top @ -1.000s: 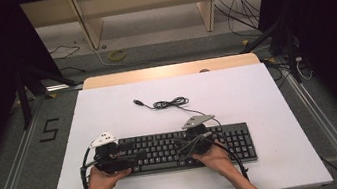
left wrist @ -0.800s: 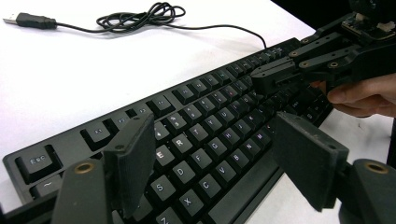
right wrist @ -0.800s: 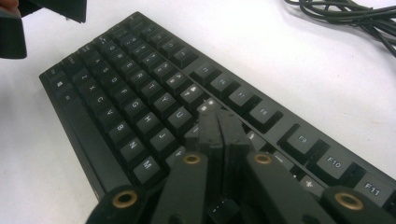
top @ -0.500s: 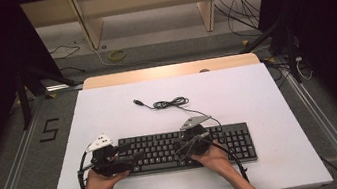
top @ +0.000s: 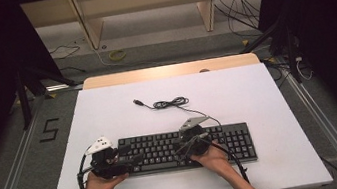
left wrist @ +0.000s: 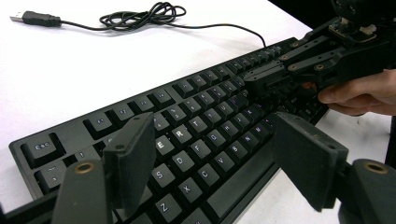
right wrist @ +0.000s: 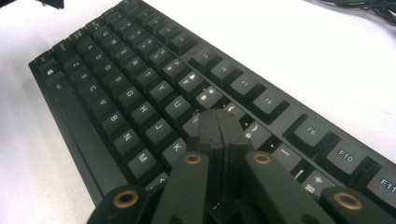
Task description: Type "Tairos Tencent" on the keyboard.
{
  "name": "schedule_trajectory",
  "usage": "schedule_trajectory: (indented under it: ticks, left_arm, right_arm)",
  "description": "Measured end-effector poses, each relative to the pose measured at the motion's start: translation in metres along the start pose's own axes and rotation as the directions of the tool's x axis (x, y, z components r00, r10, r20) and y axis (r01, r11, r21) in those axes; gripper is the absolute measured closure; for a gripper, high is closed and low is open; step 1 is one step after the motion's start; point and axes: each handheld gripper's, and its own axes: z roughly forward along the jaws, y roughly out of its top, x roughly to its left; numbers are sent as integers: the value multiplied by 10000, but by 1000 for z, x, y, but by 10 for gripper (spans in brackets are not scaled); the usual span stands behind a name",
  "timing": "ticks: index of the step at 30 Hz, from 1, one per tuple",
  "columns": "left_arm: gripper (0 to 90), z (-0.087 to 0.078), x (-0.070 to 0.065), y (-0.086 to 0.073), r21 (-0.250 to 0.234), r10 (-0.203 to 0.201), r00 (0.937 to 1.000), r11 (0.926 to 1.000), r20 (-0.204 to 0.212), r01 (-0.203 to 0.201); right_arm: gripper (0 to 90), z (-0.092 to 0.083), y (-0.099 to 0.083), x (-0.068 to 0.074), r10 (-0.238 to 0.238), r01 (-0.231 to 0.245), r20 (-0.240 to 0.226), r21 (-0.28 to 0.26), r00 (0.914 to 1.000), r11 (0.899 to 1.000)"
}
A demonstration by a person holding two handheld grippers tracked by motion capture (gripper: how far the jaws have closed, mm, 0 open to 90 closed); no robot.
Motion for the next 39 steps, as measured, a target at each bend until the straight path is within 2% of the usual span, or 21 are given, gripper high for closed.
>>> schedule_trajectory:
  ticks: [12, 21, 26, 32, 35, 39]
  left_arm:
    - [305, -1, 4, -2, 32, -63, 9999, 10000, -104, 63]
    - [309, 0, 7, -3, 76, -110, 9997, 9999, -195, 112]
    - [316, 1, 9, -4, 62, -179, 9995, 9998, -270, 181]
    - [370, 3, 9, -4, 215, -137, 9991, 9997, -389, 145]
    - [423, 3, 10, -5, 379, -188, 9981, 9991, -591, 211]
    - [533, 5, 10, -5, 795, -19, 9969, 9968, -789, 82]
  right_arm:
    - [900, 5, -2, 1, -87, 85, 99, 225, 9999, 9997]
    - [900, 3, -2, 0, 59, -60, 96, 48, 9999, 10000]
    - [837, -5, 0, -2, 294, -297, -72, -463, 9995, 9985]
    - [692, -12, 0, 0, 303, -323, -269, -762, 9992, 9966]
    - [607, -17, 0, 1, 341, -386, -465, -1005, 9983, 9942]
    - [511, -21, 0, 2, 387, -444, -536, -1093, 9978, 9930]
